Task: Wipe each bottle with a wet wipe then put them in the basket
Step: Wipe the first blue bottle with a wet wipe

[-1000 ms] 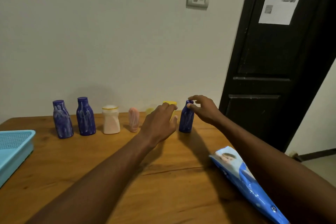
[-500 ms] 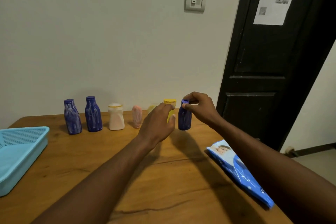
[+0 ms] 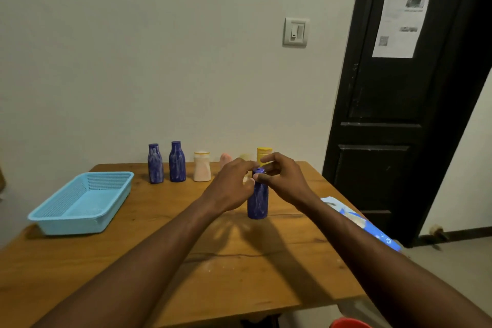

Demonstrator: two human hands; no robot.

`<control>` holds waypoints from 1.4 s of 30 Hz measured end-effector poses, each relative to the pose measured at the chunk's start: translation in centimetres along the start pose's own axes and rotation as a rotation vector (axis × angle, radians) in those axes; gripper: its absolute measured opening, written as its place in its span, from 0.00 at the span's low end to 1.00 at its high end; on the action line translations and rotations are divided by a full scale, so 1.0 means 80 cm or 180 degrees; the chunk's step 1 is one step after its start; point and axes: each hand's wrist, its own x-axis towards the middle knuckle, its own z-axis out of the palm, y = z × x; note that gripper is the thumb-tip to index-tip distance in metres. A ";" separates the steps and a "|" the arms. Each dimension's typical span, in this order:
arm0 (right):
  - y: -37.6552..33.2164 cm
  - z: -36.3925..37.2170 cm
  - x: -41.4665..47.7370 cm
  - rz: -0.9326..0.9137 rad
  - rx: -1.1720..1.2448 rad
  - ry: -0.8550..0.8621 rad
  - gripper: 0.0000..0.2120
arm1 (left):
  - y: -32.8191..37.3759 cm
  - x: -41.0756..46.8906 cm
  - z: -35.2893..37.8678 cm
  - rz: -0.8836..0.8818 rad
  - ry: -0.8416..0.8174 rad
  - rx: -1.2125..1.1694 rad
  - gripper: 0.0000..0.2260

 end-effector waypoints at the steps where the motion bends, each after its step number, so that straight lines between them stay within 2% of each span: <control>1: -0.002 0.004 -0.006 -0.0016 0.0030 -0.0001 0.20 | 0.001 -0.006 -0.003 0.0018 -0.0025 0.0016 0.18; 10: -0.001 0.028 -0.030 0.0048 0.0115 -0.0048 0.23 | 0.014 -0.034 -0.015 -0.0005 -0.0087 0.0369 0.16; 20: 0.016 0.026 -0.041 -0.0027 -0.0081 -0.0043 0.21 | 0.013 -0.035 -0.005 -0.0065 -0.0048 0.0183 0.20; 22: 0.020 0.018 -0.044 -0.0125 -0.0230 0.0056 0.18 | 0.006 -0.032 0.000 -0.0027 -0.0007 0.0155 0.21; 26: 0.038 -0.022 -0.053 -0.0206 -0.0503 0.0339 0.04 | -0.002 -0.026 0.013 0.0035 0.0003 0.0146 0.22; 28: 0.046 -0.049 -0.060 -0.0172 -0.0687 0.0430 0.07 | -0.003 -0.023 0.017 0.0029 0.0018 0.0131 0.22; 30: 0.057 -0.082 -0.065 -0.0067 -0.0869 0.0526 0.09 | -0.006 -0.022 0.021 0.0029 0.0052 0.0134 0.22; 34: 0.096 -0.149 -0.069 0.0392 -0.1401 0.0521 0.04 | -0.009 -0.022 0.030 0.0026 0.0146 0.0114 0.23; 36: 0.117 -0.174 -0.076 0.0696 -0.1782 0.0488 0.06 | -0.008 -0.021 0.033 -0.0002 0.0177 0.0124 0.23; 39: 0.146 -0.193 -0.093 0.1206 -0.2167 0.0310 0.07 | -0.007 -0.020 0.035 0.0003 0.0199 0.0135 0.22; 42: 0.170 -0.193 -0.107 0.1538 -0.2196 0.0178 0.06 | -0.008 -0.020 0.035 -0.0019 0.0209 0.0119 0.22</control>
